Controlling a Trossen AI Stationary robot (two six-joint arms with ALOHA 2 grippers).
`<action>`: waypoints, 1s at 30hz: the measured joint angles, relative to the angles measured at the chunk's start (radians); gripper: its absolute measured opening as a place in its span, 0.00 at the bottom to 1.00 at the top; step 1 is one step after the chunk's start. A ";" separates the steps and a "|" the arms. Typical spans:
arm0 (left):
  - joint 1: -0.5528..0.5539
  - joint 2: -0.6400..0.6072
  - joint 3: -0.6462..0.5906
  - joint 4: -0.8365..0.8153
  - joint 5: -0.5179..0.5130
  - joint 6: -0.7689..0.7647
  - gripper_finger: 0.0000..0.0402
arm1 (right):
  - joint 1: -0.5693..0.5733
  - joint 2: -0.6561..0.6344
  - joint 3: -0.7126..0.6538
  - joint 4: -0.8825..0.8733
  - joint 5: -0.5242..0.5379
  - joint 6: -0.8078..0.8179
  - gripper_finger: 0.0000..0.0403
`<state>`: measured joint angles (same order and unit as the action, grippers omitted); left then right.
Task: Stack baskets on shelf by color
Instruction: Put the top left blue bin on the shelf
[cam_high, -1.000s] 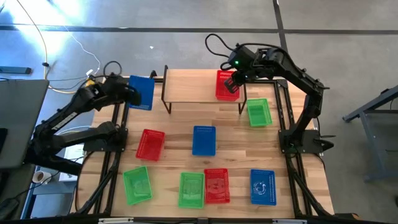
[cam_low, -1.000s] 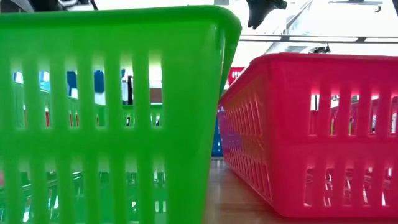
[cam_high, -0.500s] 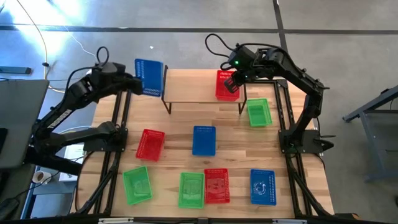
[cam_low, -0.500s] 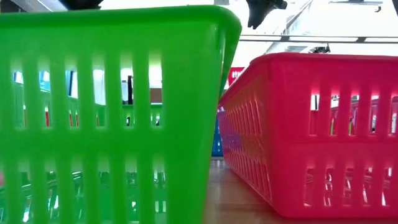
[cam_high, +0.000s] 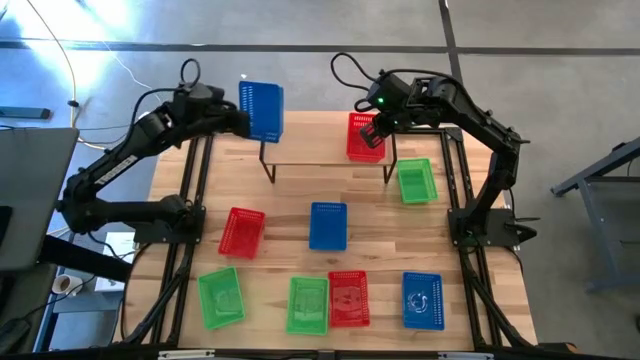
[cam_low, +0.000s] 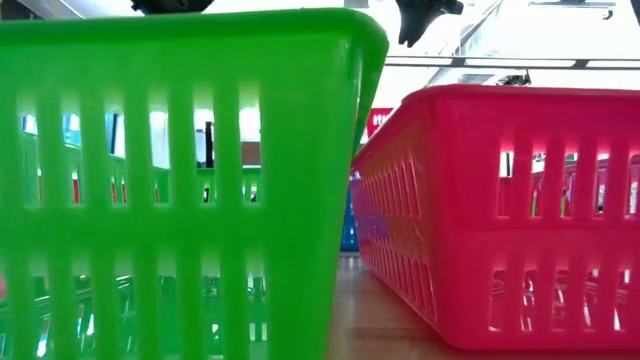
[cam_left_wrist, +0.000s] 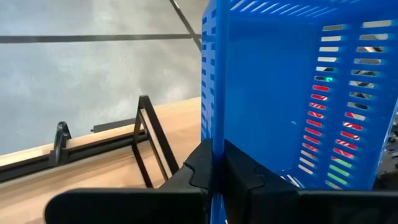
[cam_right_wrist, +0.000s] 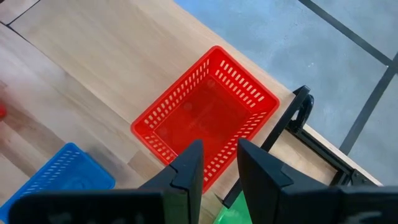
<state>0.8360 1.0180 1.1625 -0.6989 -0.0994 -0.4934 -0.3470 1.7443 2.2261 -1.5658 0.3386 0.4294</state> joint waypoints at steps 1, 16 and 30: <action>0.000 0.017 0.010 0.000 0.000 0.000 0.01 | 0.000 0.000 0.000 0.000 0.000 0.000 0.22; -0.014 0.272 0.209 -0.100 0.023 -0.091 0.01 | 0.000 0.000 0.000 0.000 0.000 -0.001 0.22; -0.010 0.423 0.256 -0.230 0.068 -0.202 0.01 | 0.001 0.000 0.000 -0.005 -0.002 0.000 0.22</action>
<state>0.8261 1.4408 1.4185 -0.9285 -0.0314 -0.6954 -0.3462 1.7443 2.2261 -1.5703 0.3370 0.4290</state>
